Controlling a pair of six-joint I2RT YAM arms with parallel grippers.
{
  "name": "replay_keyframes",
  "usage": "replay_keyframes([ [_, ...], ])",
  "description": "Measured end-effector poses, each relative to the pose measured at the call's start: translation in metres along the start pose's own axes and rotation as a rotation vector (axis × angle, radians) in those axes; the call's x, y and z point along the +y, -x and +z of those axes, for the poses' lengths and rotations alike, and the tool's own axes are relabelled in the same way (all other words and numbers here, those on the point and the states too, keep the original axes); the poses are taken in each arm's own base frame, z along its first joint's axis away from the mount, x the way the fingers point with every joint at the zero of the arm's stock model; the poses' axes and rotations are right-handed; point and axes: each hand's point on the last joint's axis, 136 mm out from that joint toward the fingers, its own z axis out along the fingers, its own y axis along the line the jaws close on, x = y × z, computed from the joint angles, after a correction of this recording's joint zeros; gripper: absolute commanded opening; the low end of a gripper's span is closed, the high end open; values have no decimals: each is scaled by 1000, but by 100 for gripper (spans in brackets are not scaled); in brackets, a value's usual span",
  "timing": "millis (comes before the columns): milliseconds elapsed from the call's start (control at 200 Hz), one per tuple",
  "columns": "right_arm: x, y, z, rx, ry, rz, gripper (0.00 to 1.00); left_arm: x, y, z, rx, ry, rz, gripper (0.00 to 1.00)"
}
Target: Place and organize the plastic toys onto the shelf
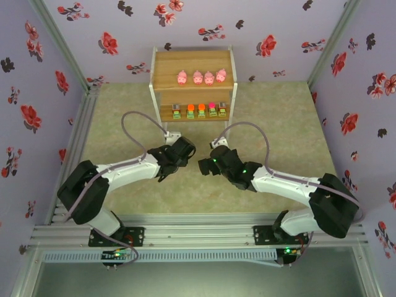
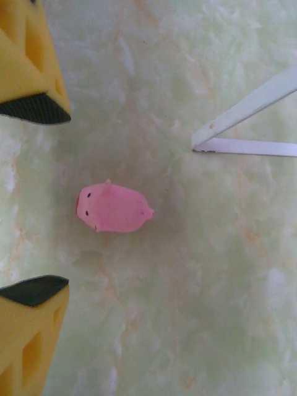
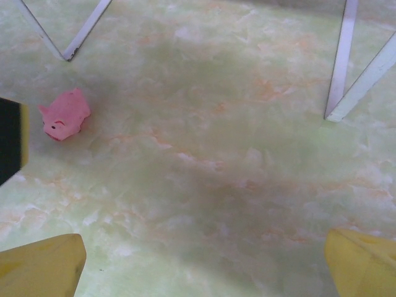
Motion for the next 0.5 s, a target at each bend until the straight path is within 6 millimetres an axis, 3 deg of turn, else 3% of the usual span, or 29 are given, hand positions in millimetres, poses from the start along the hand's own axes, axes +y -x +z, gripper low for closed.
replay_keyframes([
  [500,0,-2,2,7,-3,-3,99,1,-19,35,76,2,-24,71],
])
